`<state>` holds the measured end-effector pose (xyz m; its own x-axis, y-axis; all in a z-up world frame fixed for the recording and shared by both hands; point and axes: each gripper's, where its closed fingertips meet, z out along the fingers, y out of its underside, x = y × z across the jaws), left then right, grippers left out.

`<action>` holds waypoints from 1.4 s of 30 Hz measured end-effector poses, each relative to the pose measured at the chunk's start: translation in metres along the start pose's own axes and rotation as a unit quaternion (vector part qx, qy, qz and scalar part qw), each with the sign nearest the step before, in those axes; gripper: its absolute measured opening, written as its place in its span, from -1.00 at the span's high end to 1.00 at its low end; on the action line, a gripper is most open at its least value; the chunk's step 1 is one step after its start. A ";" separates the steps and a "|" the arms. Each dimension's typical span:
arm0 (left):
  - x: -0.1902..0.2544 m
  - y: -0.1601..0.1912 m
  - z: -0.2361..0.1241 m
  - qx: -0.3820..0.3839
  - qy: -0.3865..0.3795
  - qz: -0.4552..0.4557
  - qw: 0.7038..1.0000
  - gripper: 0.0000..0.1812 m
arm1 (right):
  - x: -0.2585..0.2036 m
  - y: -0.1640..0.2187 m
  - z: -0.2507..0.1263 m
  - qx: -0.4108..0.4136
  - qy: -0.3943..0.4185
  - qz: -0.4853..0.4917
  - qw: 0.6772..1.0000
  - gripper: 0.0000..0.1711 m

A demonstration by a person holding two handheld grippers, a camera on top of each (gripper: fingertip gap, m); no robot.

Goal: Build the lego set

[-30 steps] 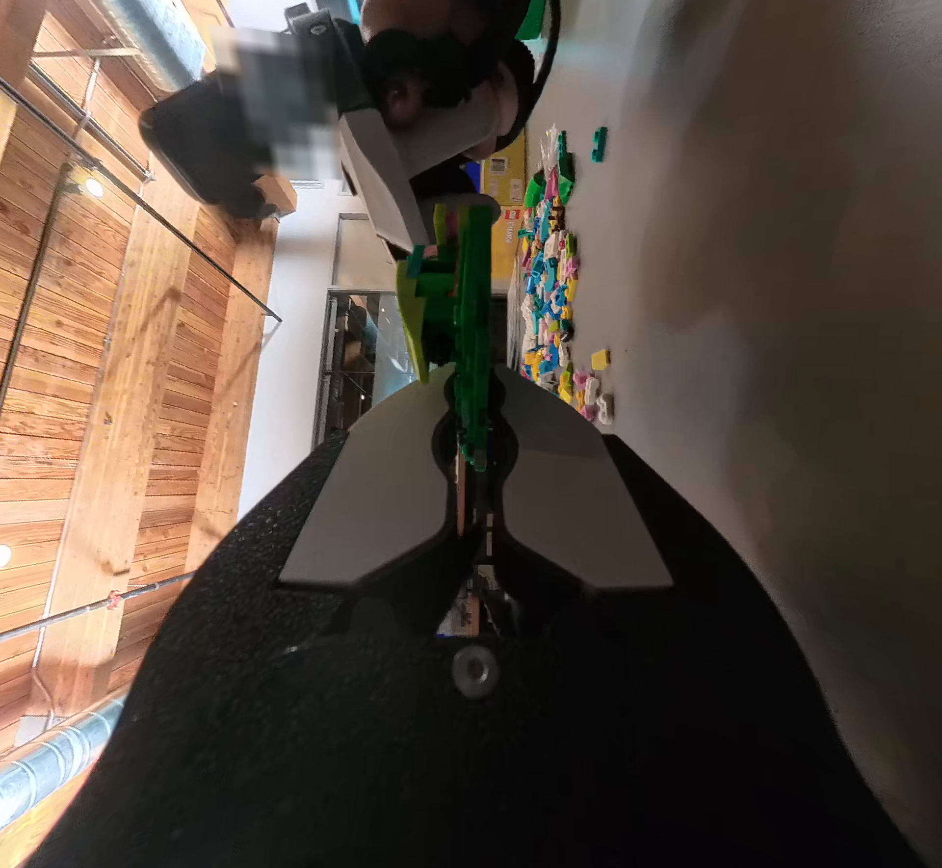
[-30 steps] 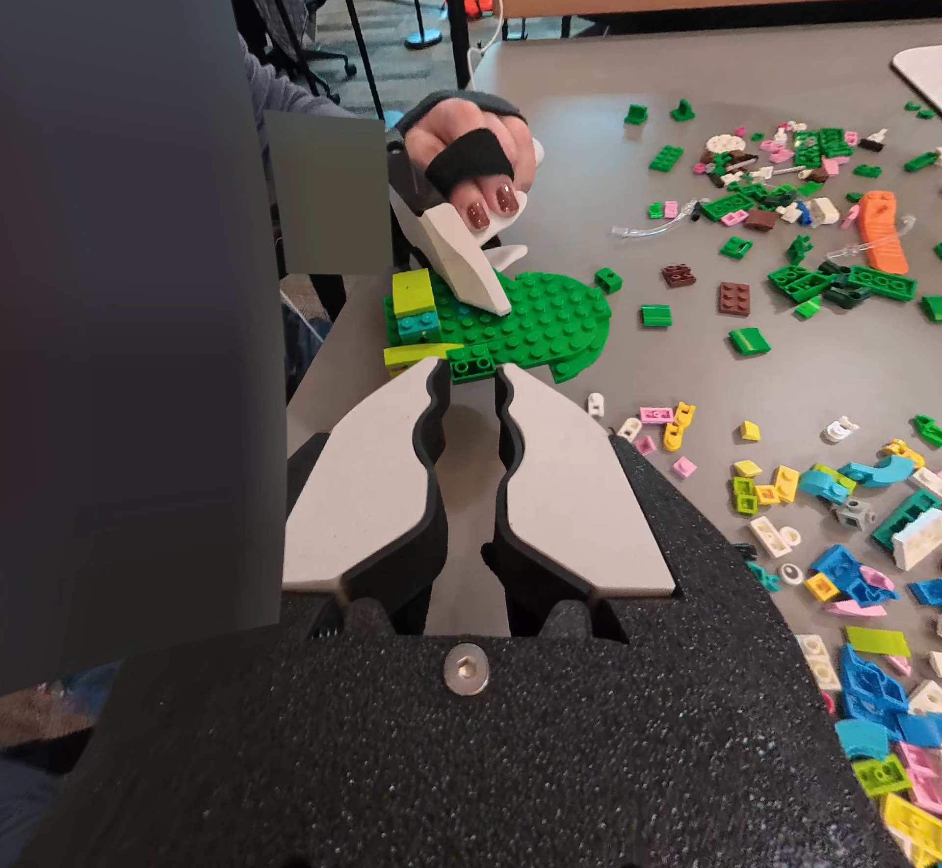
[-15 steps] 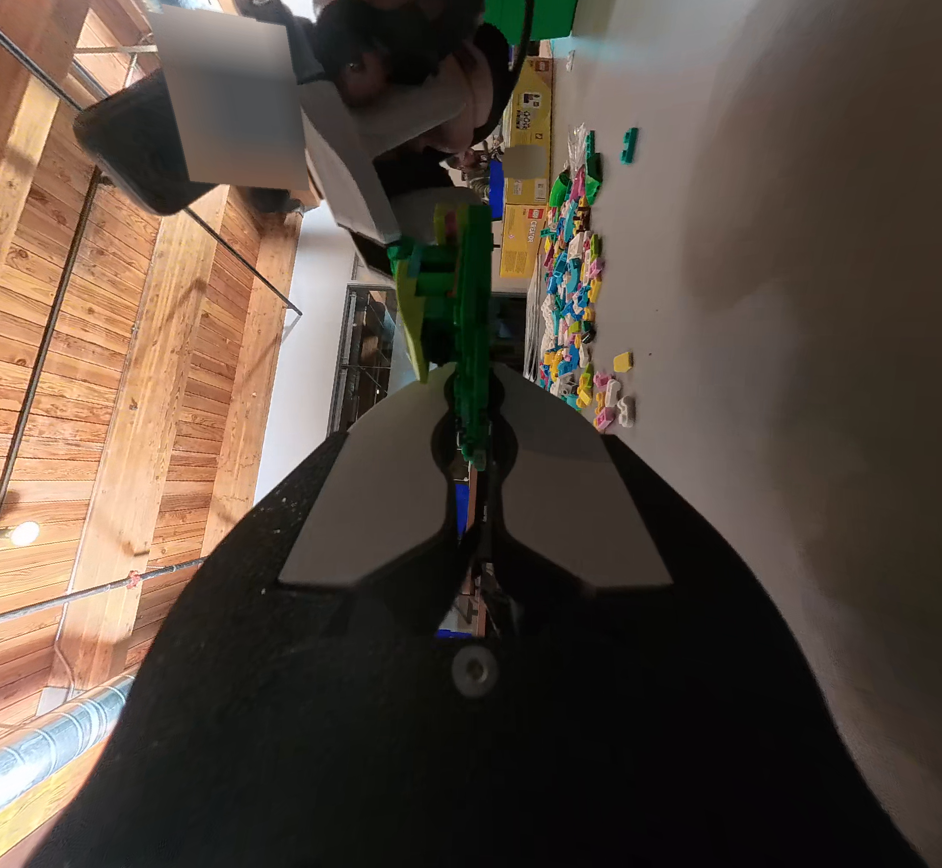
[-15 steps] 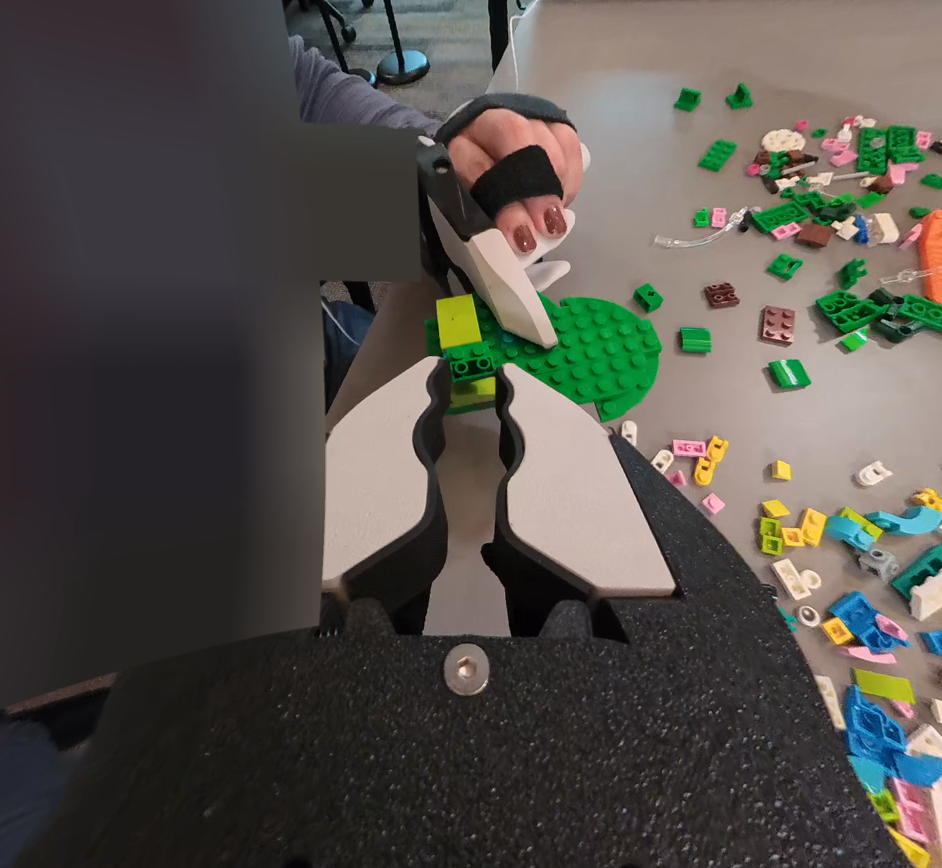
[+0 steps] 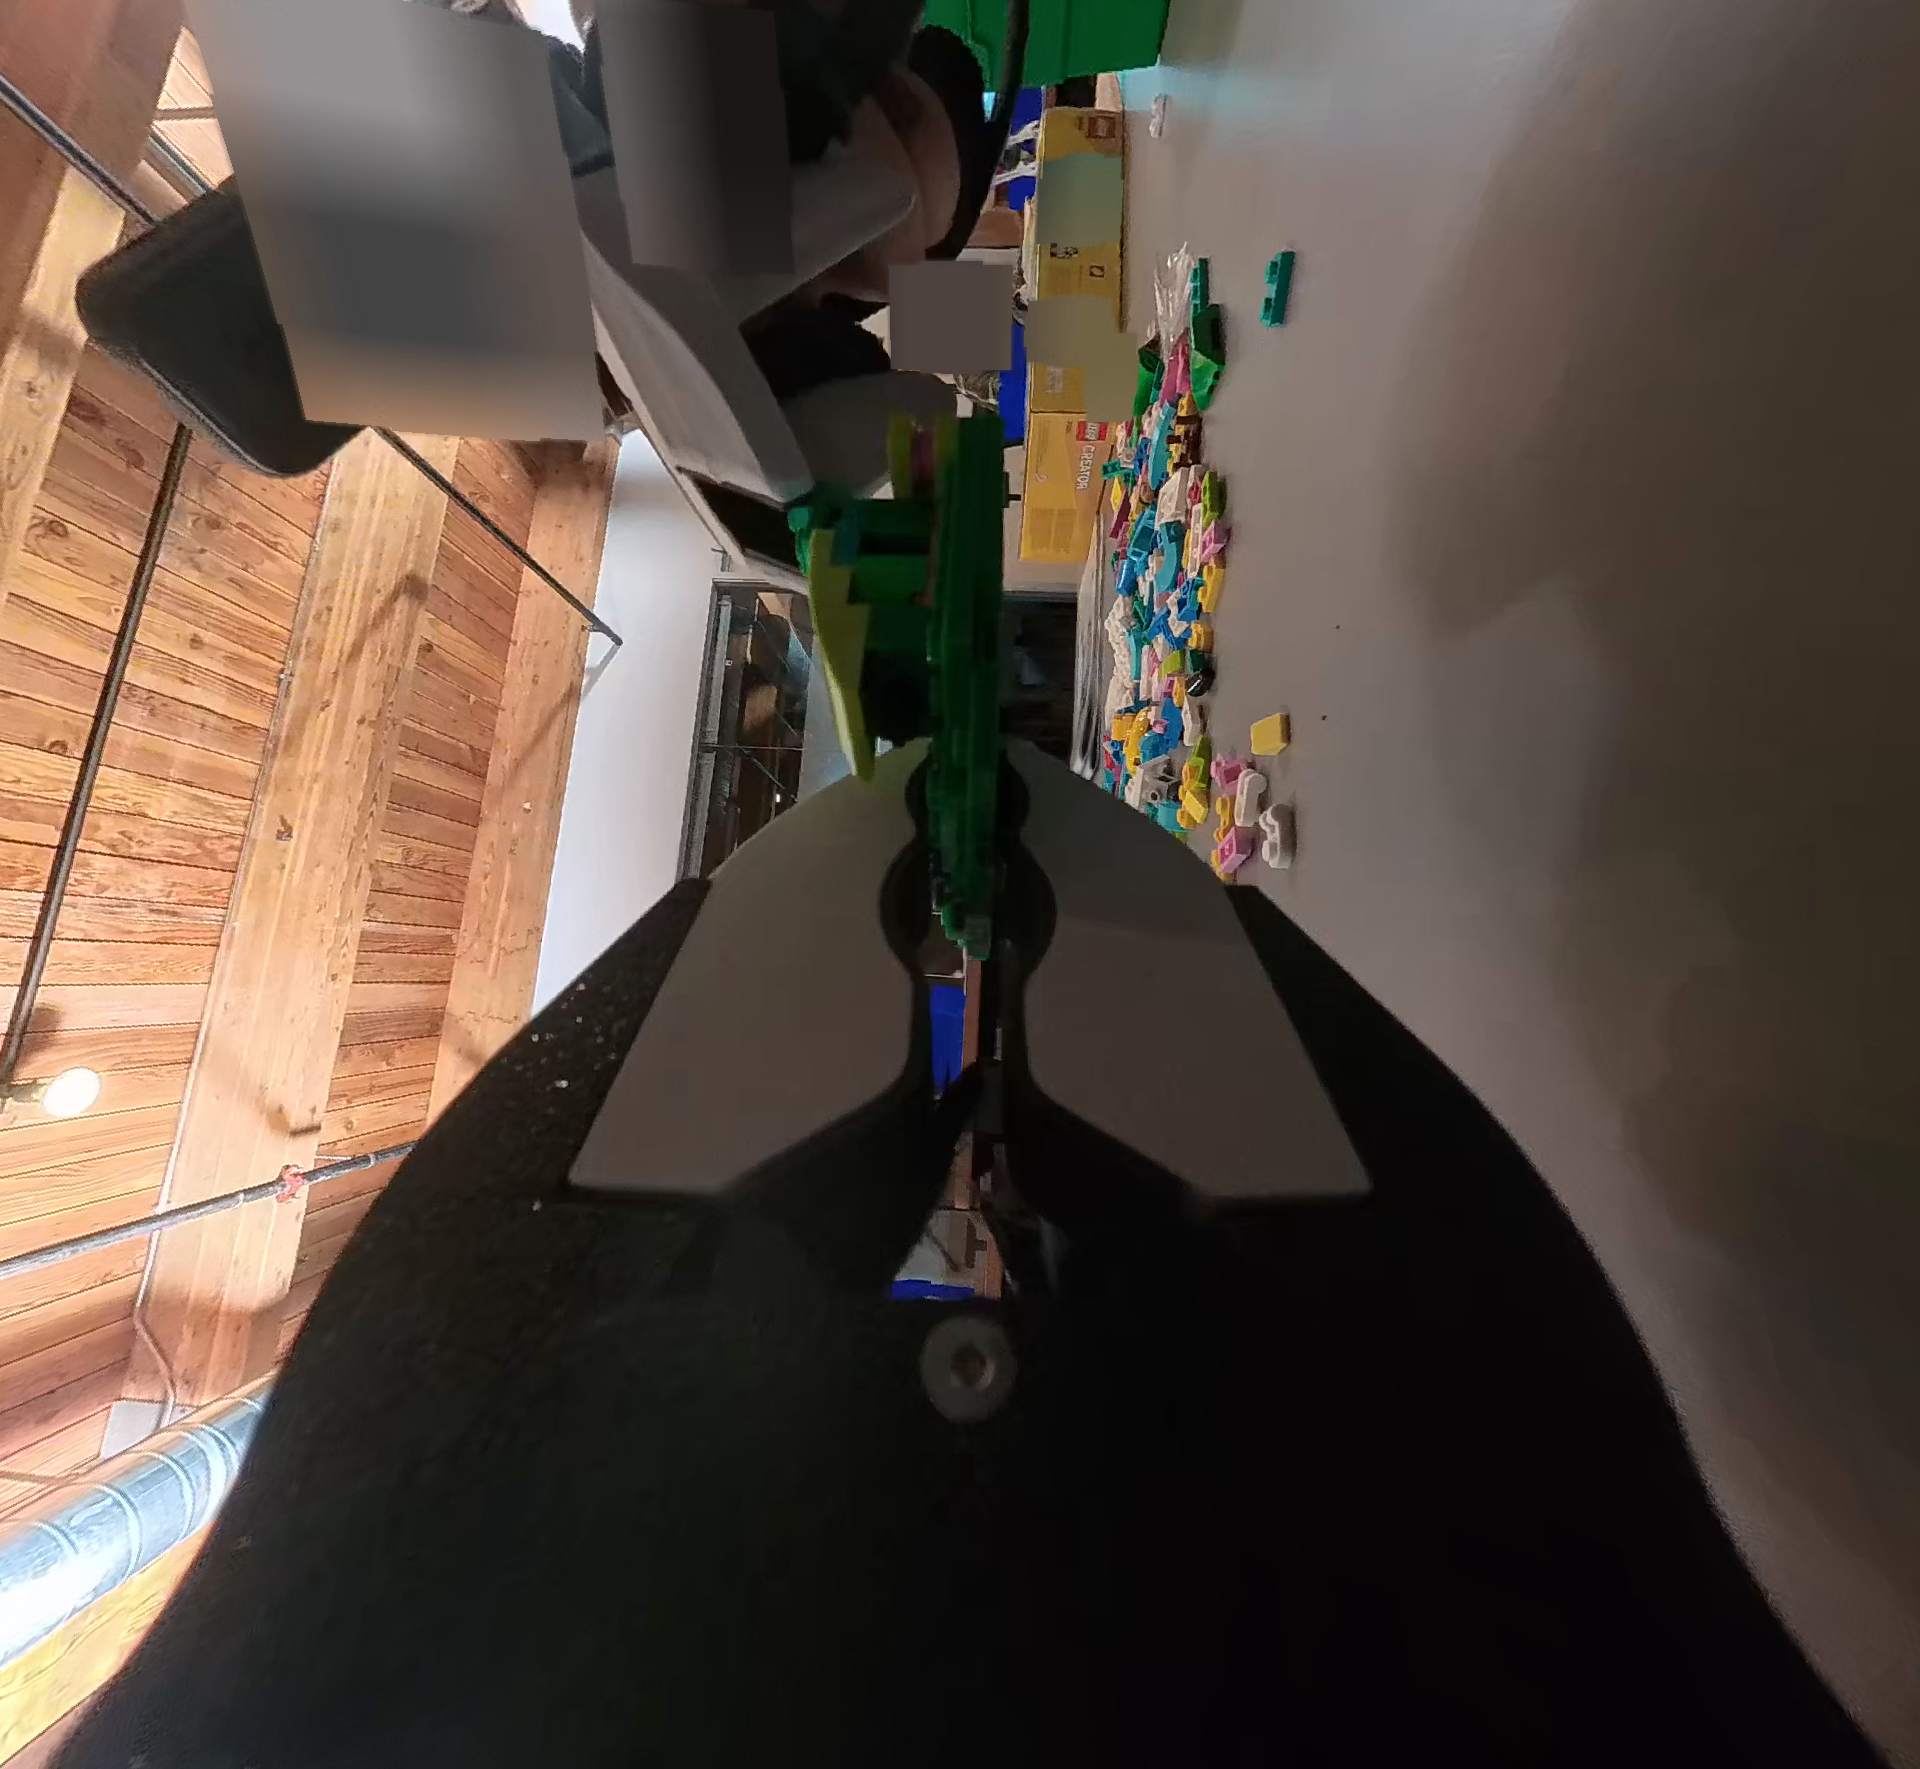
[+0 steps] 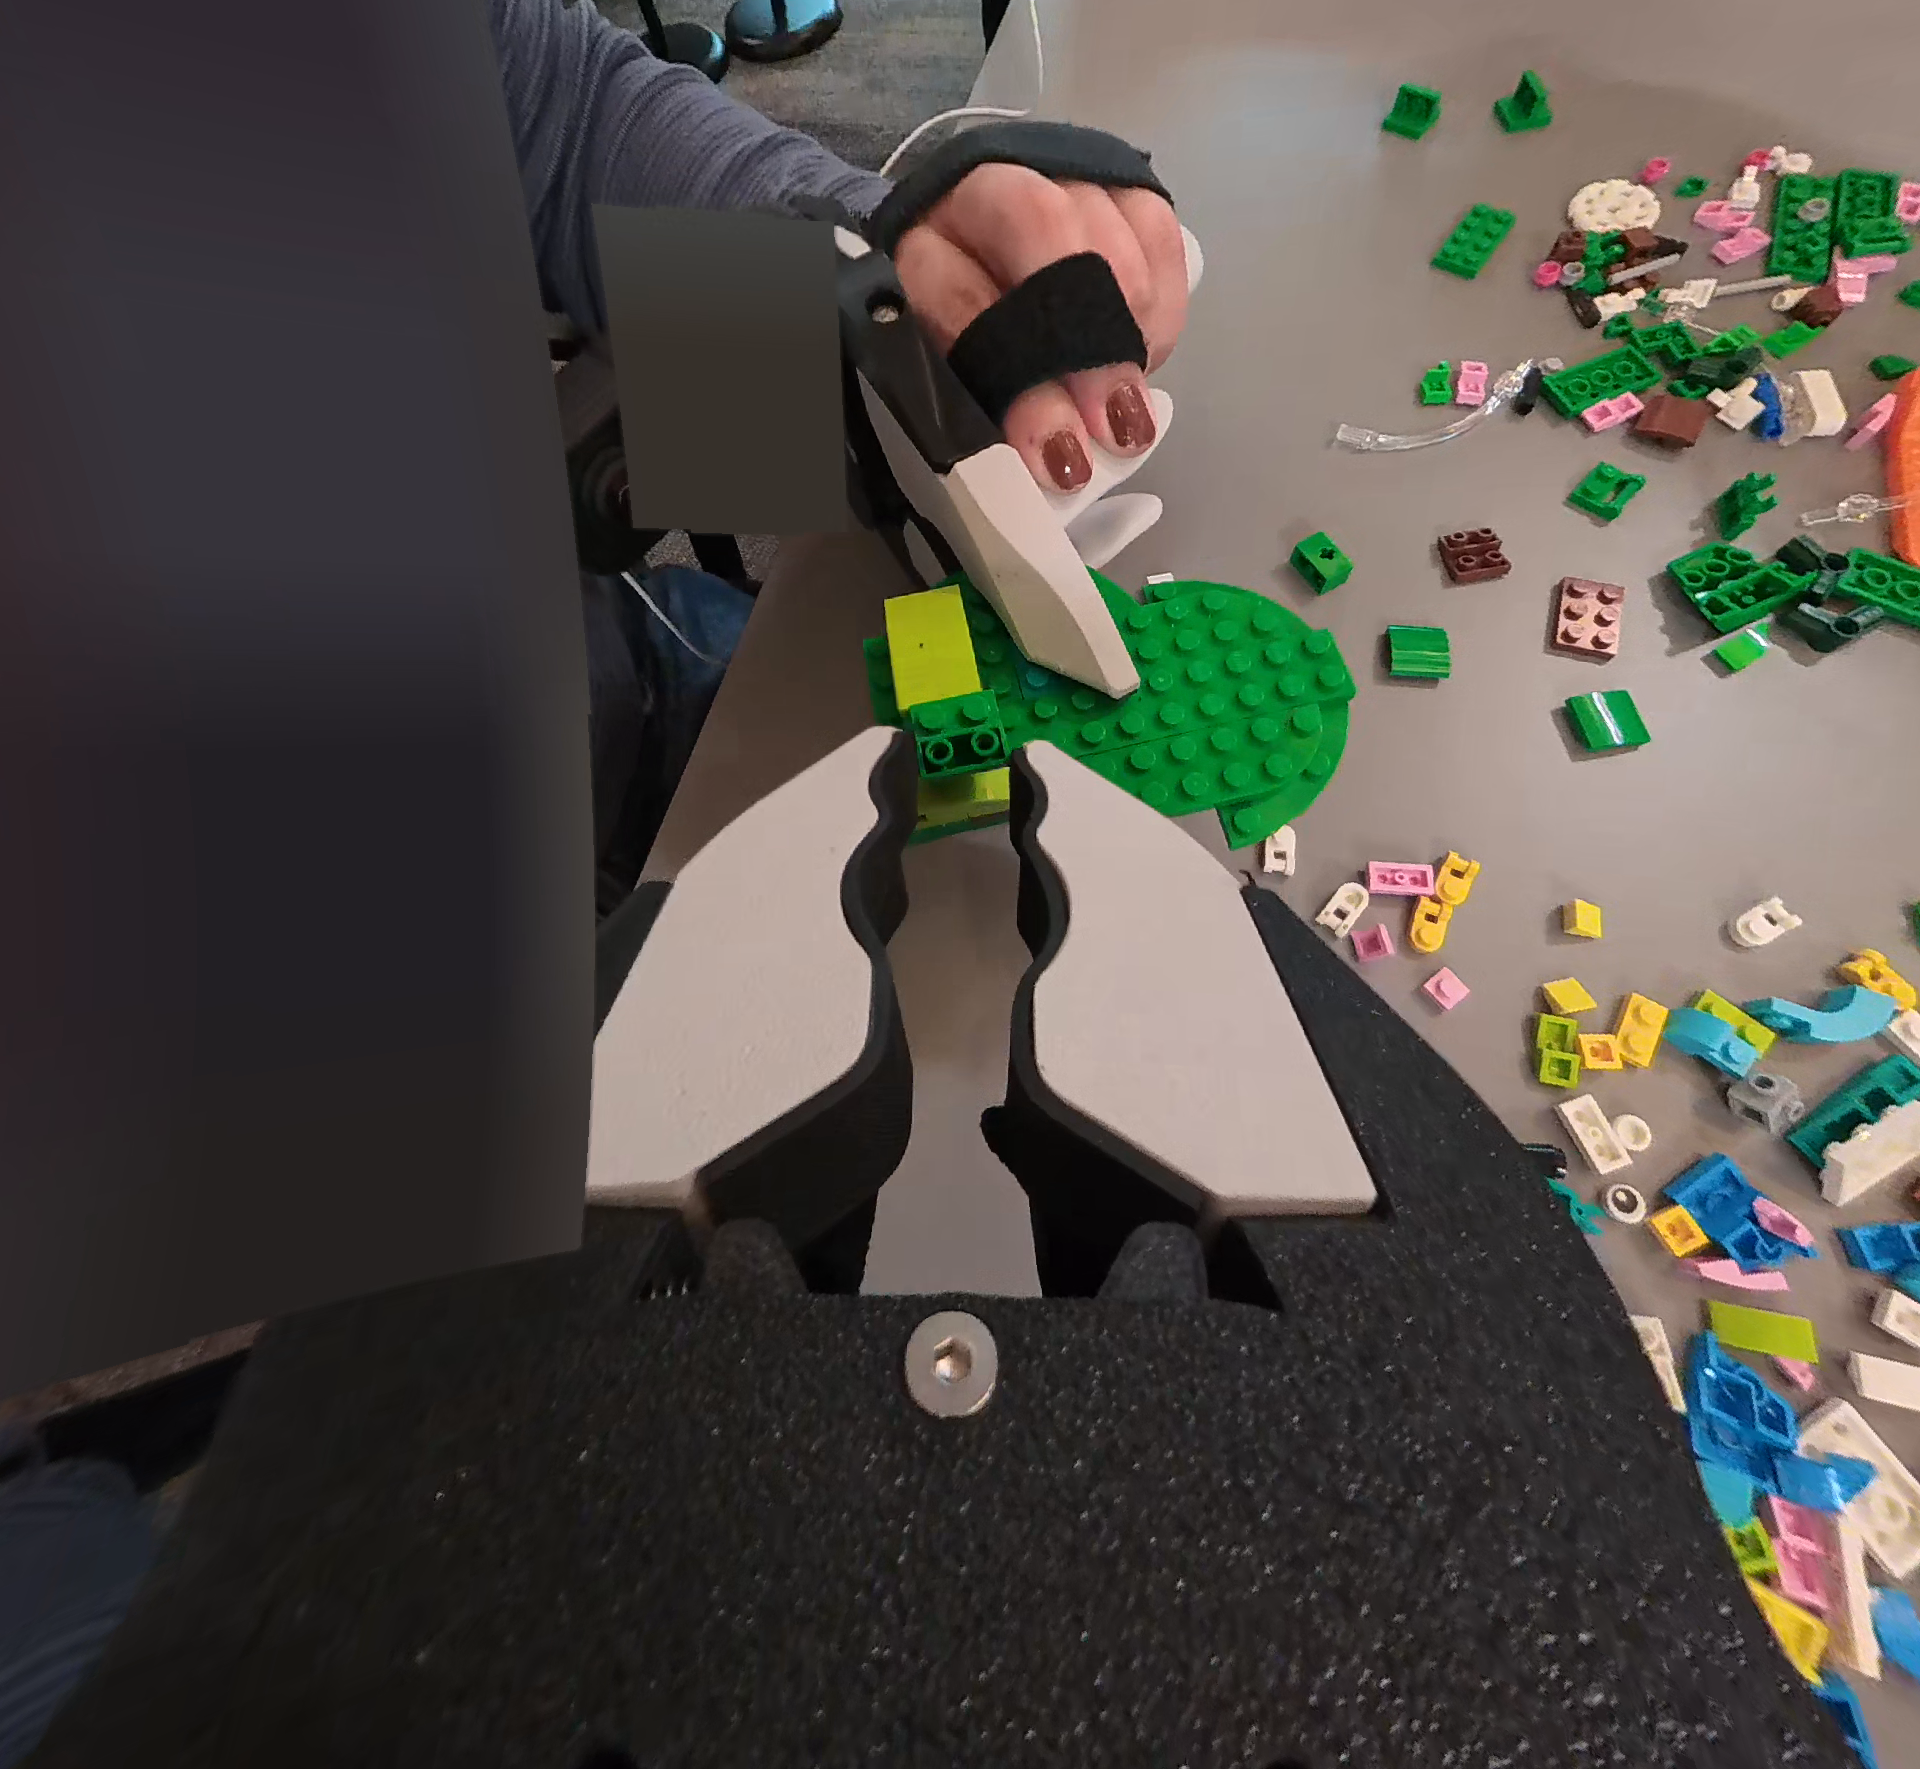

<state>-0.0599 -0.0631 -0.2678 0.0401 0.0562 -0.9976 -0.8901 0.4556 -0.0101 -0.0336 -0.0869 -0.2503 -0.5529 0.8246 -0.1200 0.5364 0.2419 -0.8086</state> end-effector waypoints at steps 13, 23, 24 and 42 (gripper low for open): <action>0.000 -0.001 0.000 0.003 0.000 0.003 1.000 0.92 | -0.003 0.002 0.000 -0.028 -0.003 -0.015 0.999 0.81; -0.002 0.001 0.000 0.000 -0.003 -0.006 1.000 0.91 | -0.002 -0.002 0.000 -0.026 0.014 -0.031 0.999 0.63; -0.002 0.002 0.000 -0.002 -0.003 -0.010 1.000 0.92 | -0.003 -0.004 -0.002 -0.020 0.018 -0.035 0.999 0.64; 0.006 0.026 0.004 -0.054 0.028 -0.039 0.997 0.92 | 0.027 0.088 -0.038 -0.091 0.179 0.059 0.978 0.60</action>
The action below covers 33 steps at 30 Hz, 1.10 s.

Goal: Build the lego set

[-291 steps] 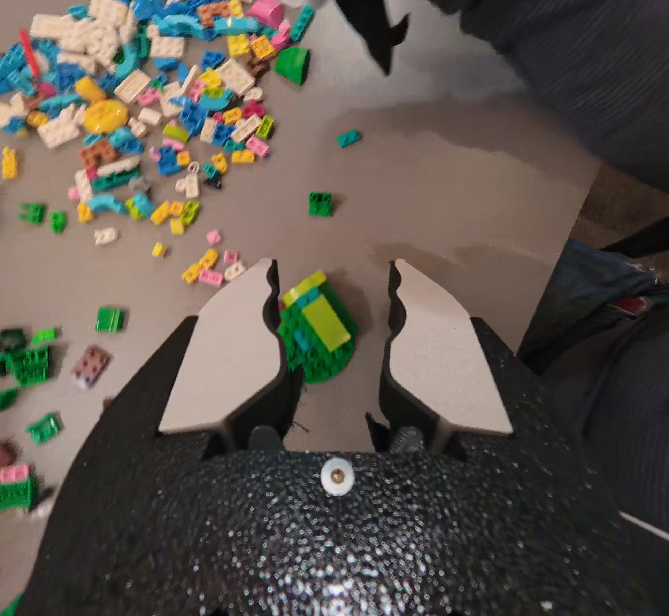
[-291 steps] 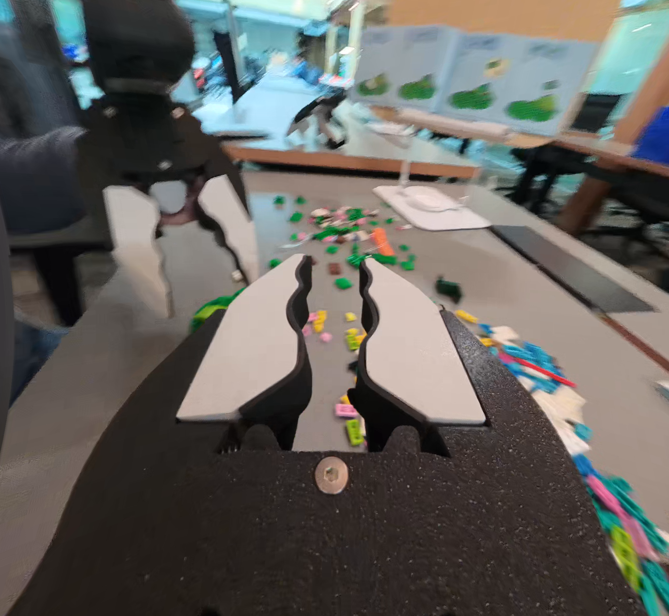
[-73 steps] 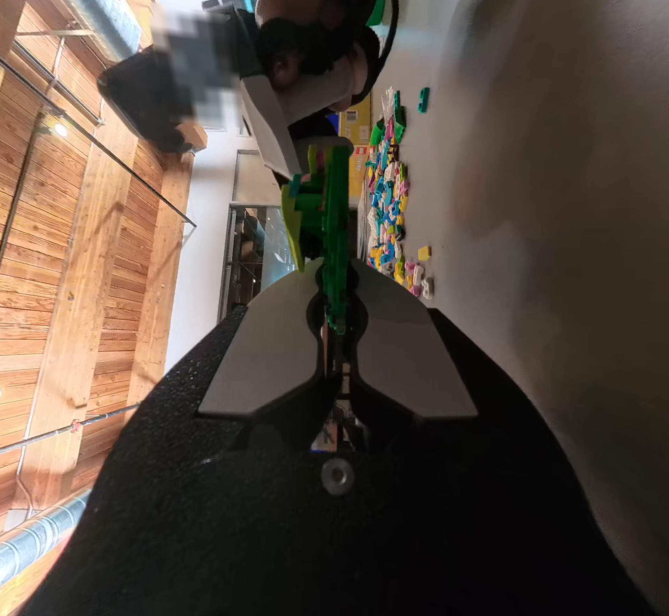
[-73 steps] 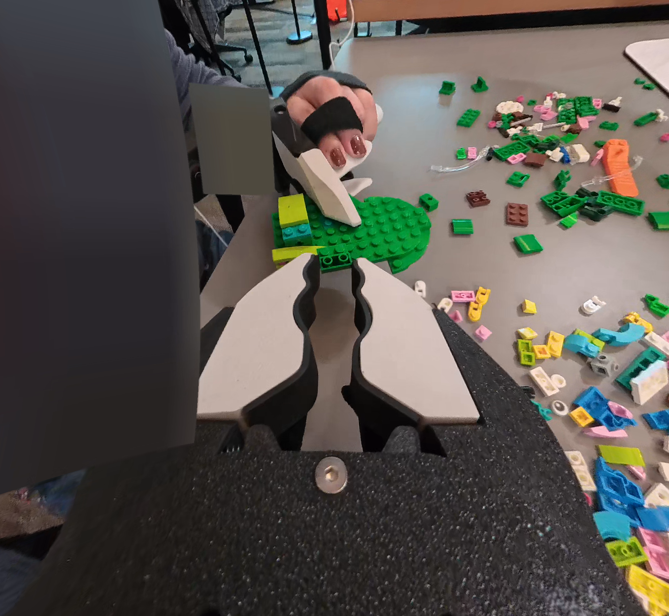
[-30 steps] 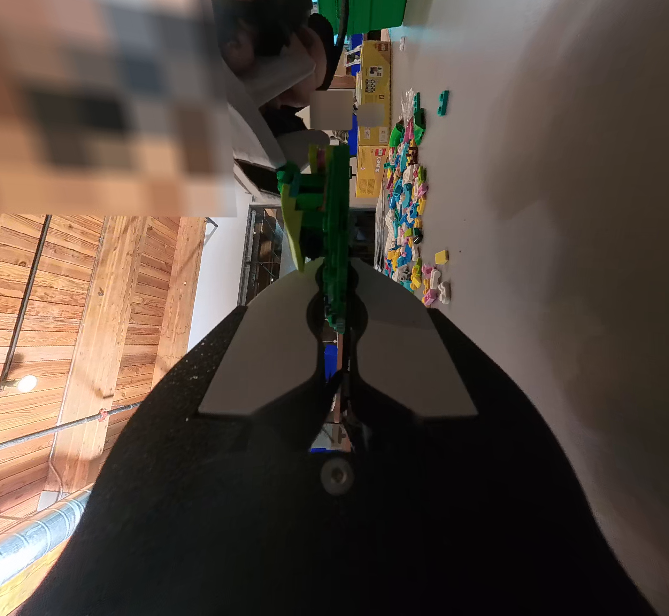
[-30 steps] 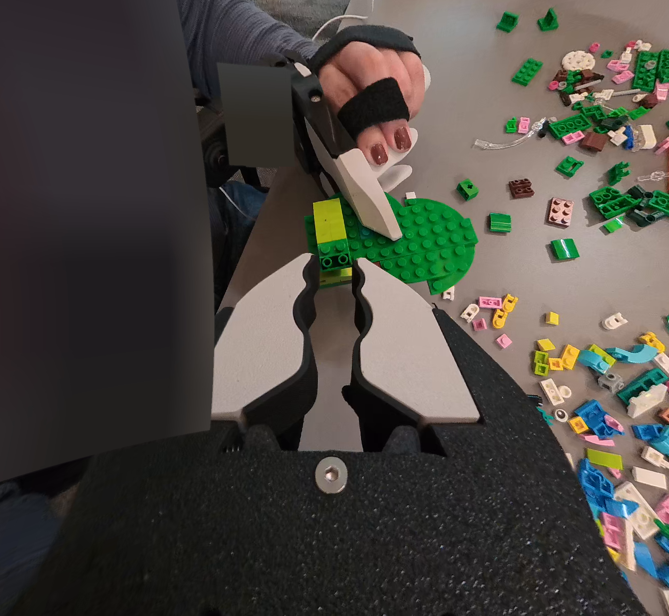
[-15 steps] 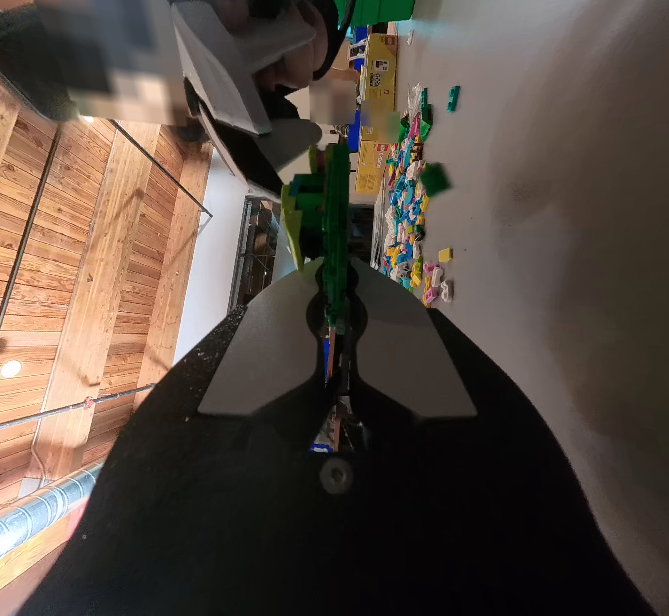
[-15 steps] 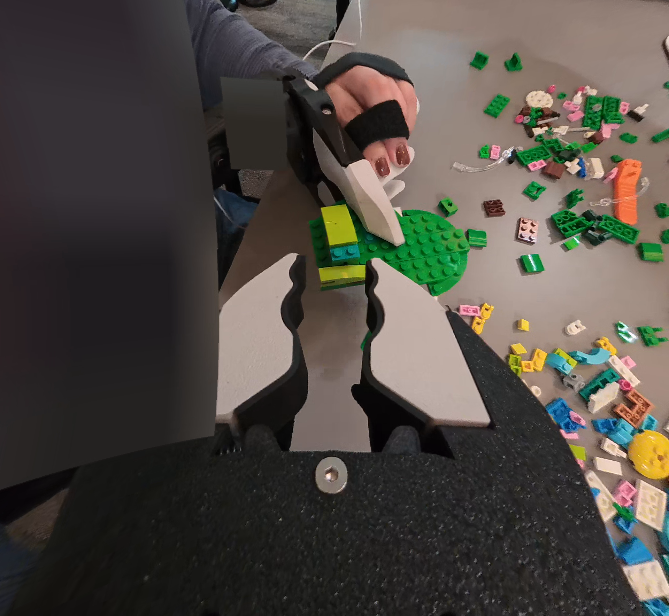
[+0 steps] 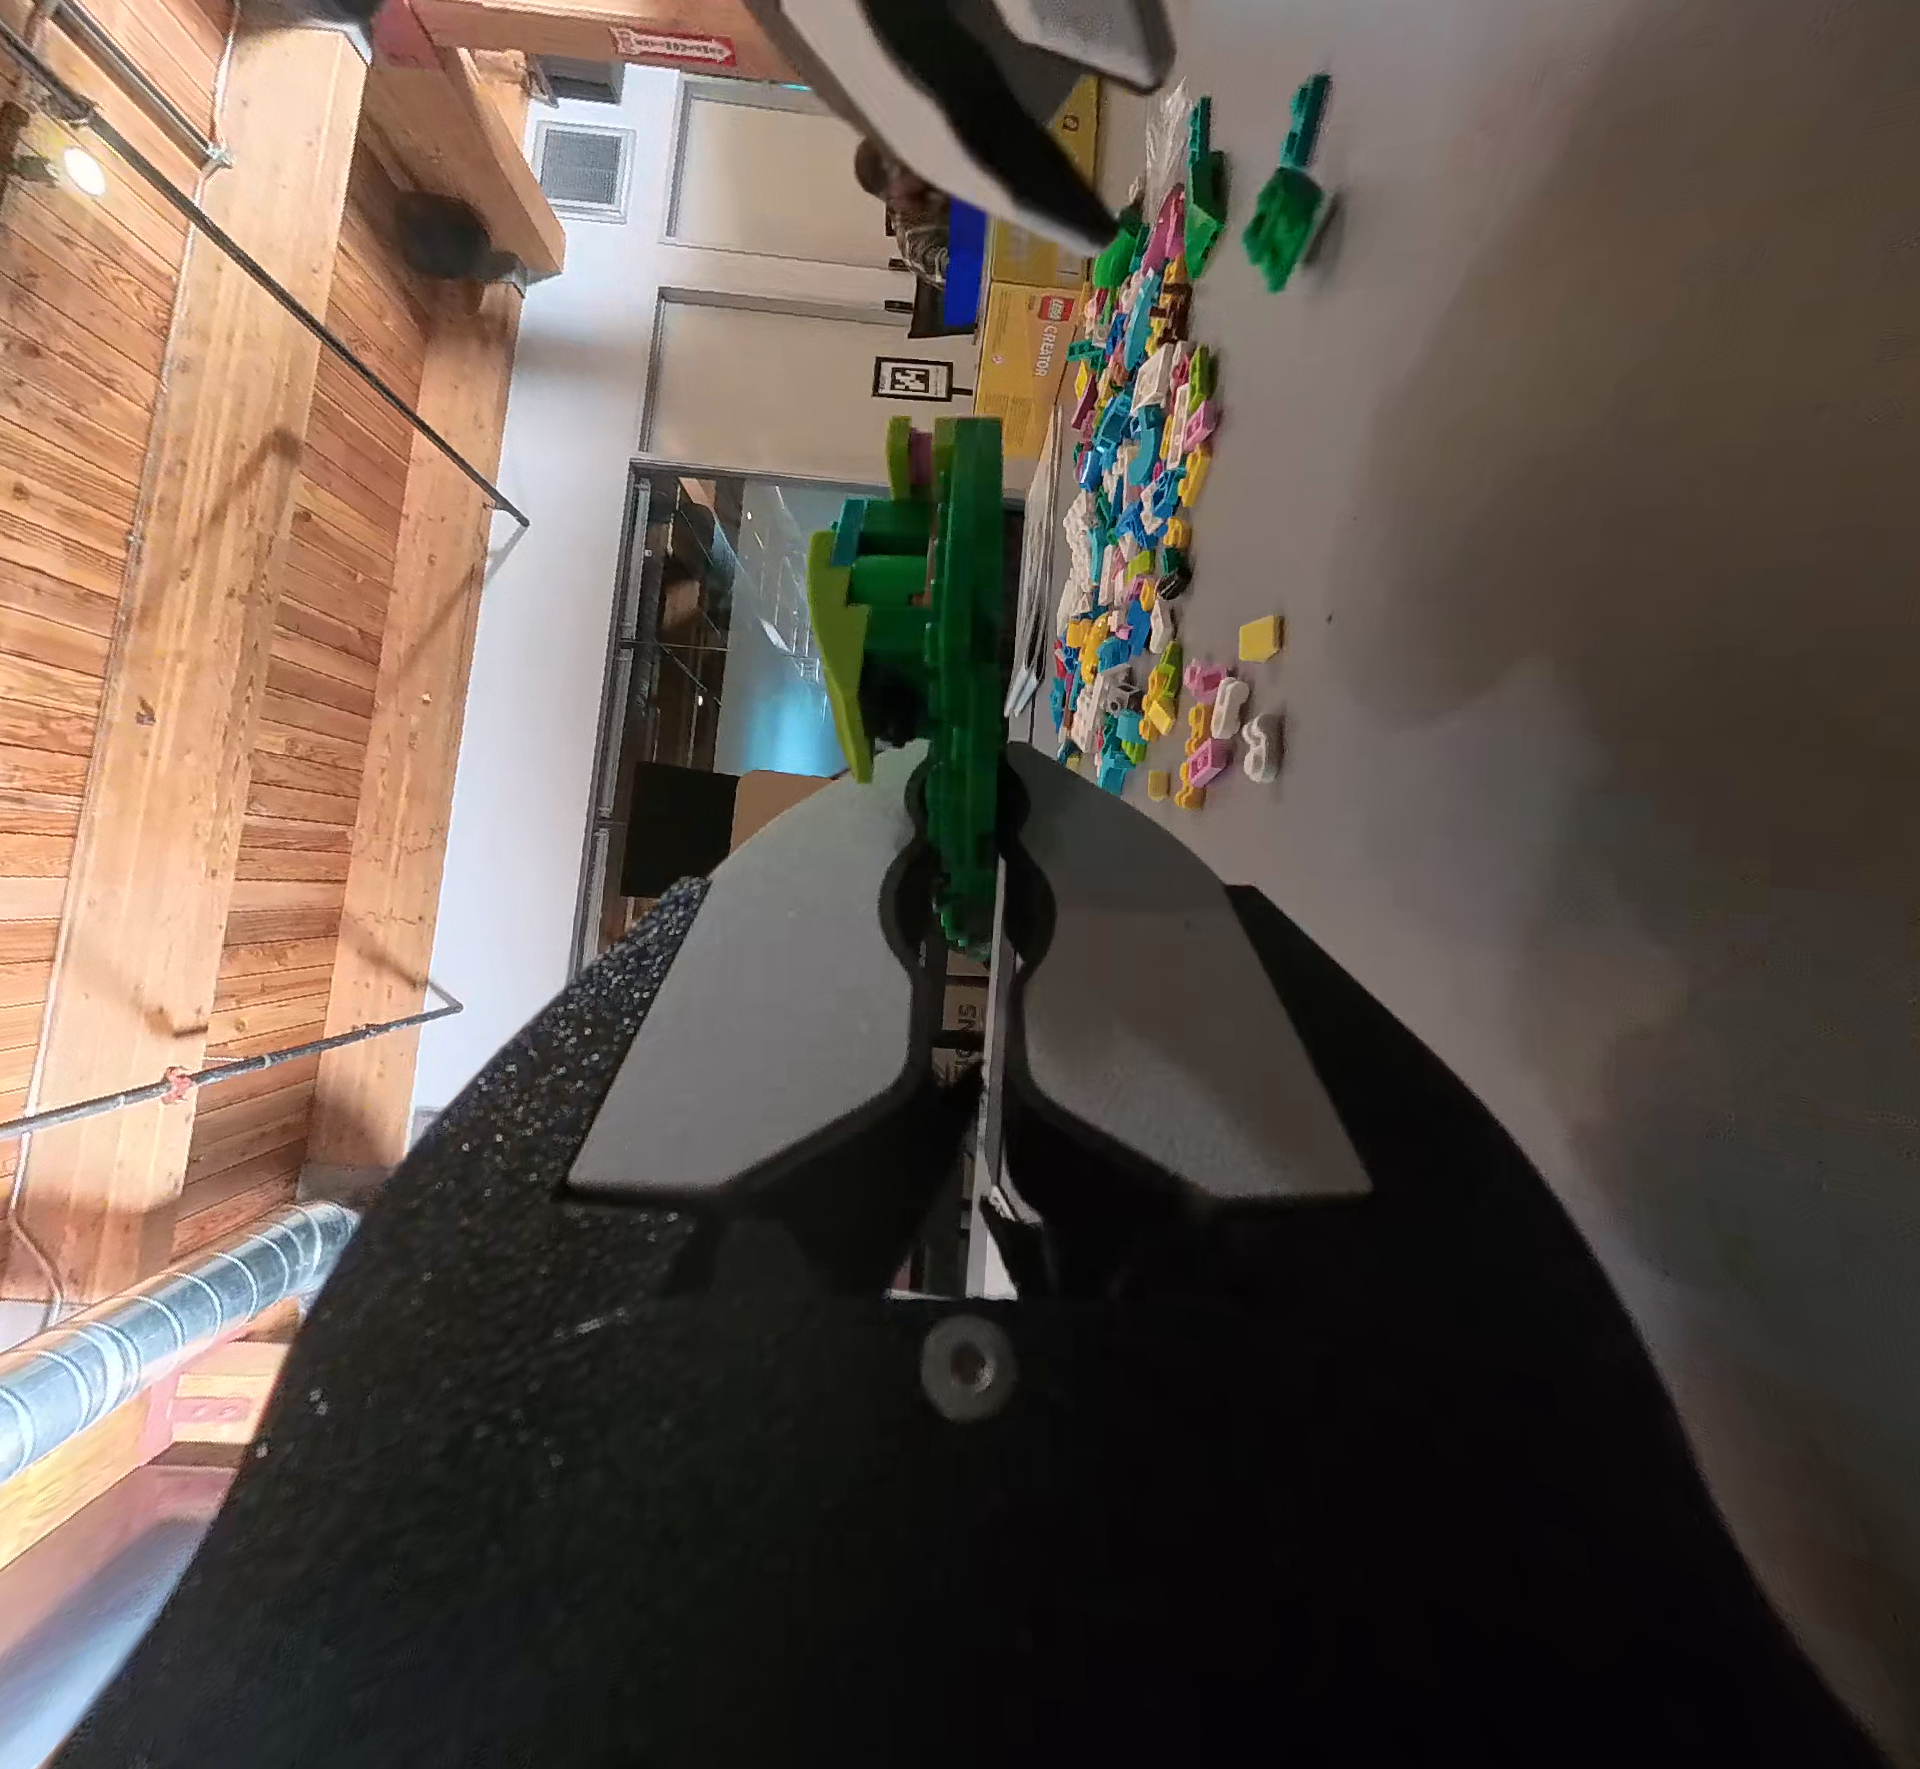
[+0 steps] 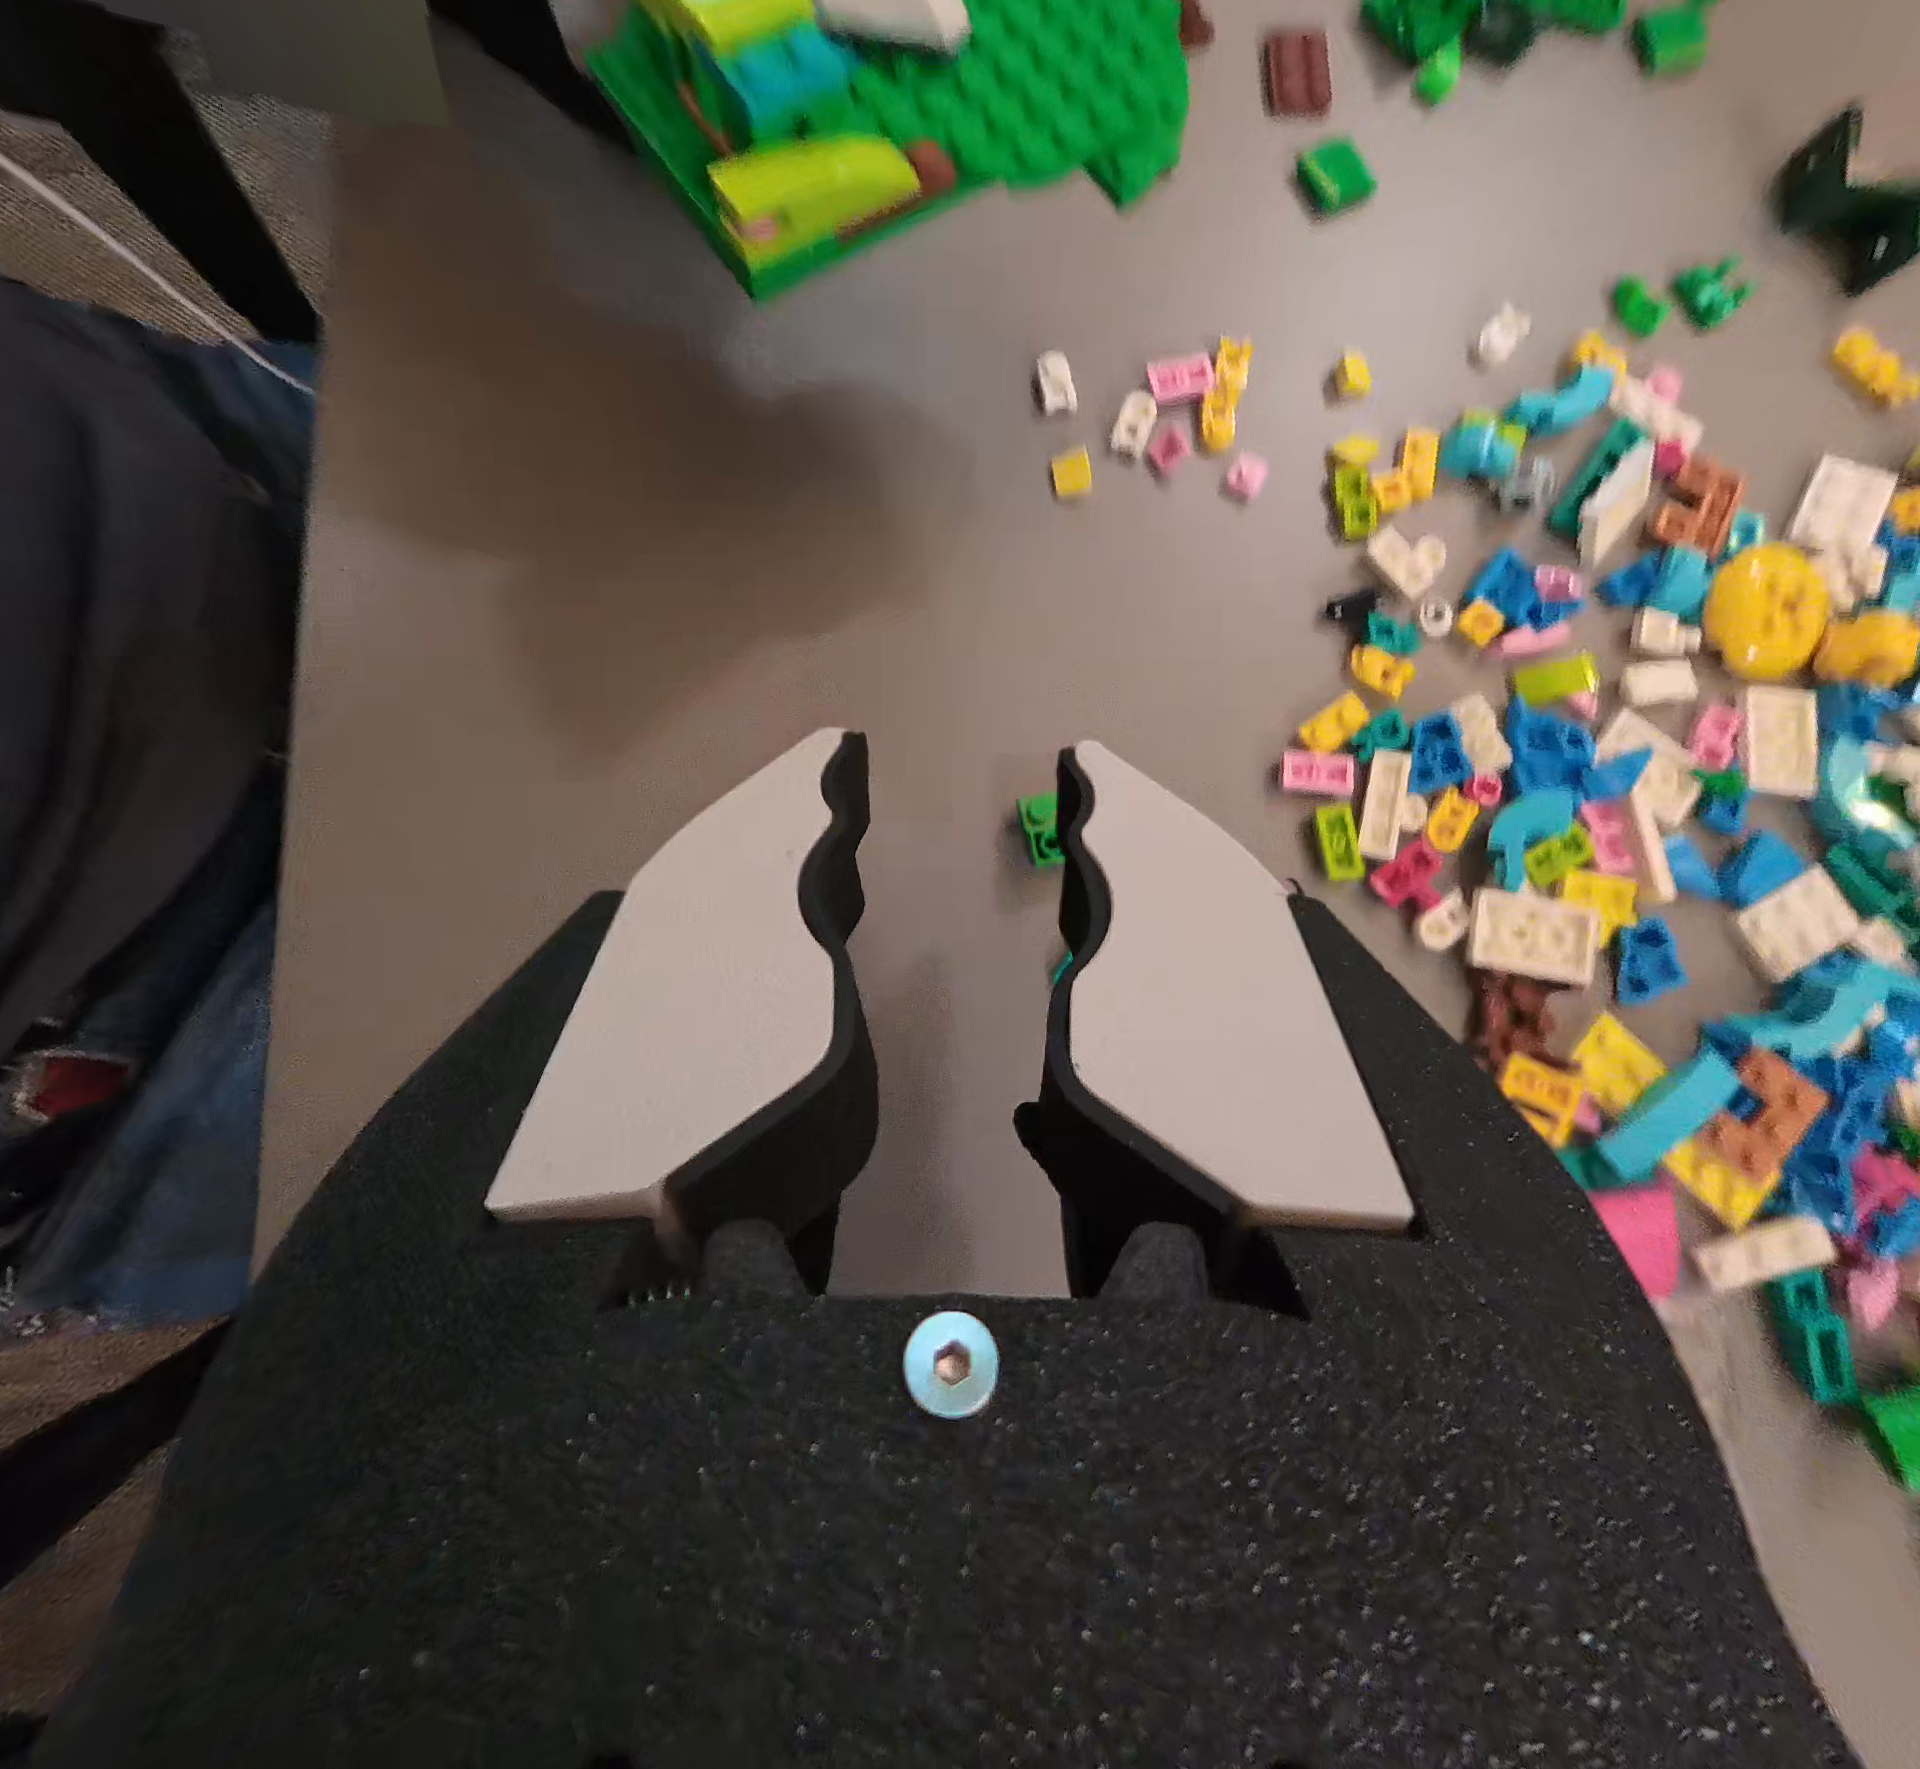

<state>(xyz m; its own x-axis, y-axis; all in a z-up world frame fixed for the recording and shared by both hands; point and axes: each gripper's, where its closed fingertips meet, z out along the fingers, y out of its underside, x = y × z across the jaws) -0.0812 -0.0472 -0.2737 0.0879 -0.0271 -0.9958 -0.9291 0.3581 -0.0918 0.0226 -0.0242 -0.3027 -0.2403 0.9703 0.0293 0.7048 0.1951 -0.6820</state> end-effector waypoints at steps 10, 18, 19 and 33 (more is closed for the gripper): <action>0.000 -0.004 -0.001 0.008 -0.004 0.009 1.000 0.92 | 0.016 0.035 0.006 -0.041 0.041 0.043 0.997 0.61; 0.006 -0.008 -0.001 0.019 0.009 0.015 1.000 0.92 | 0.022 0.039 0.013 -0.072 0.012 0.014 0.997 0.71; 0.006 -0.008 -0.001 0.020 0.010 0.014 1.000 0.92 | 0.022 0.040 0.014 -0.076 0.007 0.012 0.997 0.72; 0.002 -0.017 -0.004 0.042 -0.002 0.018 0.999 0.92 | -0.012 -0.036 -0.004 0.013 -0.042 -0.073 0.996 0.82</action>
